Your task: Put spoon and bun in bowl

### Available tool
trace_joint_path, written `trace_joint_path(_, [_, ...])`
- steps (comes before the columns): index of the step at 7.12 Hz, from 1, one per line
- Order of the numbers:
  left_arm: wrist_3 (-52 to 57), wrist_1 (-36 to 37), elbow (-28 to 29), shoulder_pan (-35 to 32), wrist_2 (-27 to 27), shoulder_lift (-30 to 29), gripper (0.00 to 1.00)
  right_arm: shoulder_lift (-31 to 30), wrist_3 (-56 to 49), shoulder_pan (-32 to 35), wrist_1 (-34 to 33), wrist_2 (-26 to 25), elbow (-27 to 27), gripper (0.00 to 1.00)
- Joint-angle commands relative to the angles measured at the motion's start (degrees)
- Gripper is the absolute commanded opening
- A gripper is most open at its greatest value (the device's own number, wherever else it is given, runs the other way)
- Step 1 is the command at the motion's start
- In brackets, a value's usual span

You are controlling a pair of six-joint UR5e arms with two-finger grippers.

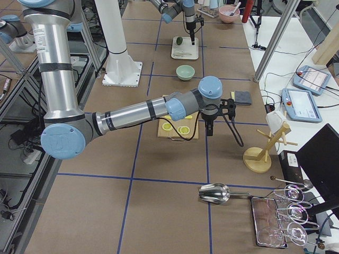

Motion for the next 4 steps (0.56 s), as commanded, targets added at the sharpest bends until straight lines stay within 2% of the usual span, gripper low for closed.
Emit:
trace_joint_path(1, [-4.22,1.56,2.54,4.97,2.82,-2.58,0.98,0.11,6.74,-4.94,0.36,-2.14,3.91,1.00])
trace_joint_path(3, [-5.03,1.55,3.25,7.18,3.51,-3.11,0.89,0.55,10.90,-7.50,0.36,-3.48,5.42,1.00])
trace_joint_path(4, [-5.12,1.64,3.08,7.18,3.52,-3.11,0.79,0.64,11.17,-7.95,0.36,-3.48,5.42,1.00])
